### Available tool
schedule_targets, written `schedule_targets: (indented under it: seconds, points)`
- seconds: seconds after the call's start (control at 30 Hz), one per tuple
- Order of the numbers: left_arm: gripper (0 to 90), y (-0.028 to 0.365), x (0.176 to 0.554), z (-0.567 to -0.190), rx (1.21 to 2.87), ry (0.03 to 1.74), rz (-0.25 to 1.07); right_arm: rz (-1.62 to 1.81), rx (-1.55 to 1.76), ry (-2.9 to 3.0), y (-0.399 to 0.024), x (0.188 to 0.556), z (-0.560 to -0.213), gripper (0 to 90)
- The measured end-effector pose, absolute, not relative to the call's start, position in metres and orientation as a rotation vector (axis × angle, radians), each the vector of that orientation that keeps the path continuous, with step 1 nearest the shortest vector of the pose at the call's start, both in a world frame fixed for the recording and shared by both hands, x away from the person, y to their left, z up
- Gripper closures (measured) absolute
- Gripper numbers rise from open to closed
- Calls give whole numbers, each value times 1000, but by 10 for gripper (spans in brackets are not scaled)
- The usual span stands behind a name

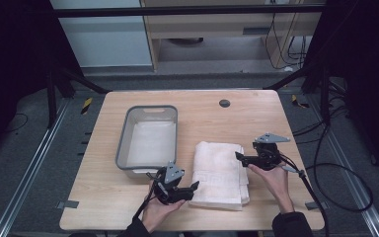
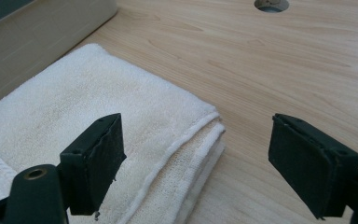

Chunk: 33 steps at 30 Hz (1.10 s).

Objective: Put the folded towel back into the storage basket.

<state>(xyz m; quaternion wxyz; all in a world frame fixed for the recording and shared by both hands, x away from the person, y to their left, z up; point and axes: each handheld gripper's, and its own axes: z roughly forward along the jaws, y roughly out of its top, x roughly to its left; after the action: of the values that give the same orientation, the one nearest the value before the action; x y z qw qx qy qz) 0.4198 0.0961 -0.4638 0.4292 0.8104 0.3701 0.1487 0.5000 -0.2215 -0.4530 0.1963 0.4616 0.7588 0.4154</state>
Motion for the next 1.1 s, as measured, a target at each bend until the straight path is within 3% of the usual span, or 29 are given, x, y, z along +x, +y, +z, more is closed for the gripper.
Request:
schedule_targets:
  seconds: [0.6,1.1]
  points:
    - [244,85,427,-485,2045,965,306,1135,1335,2211,-203,511,-481,194]
    - [240,80,431,-499,2069,968,281,1164,1418,2223,-202,513,-495,199]
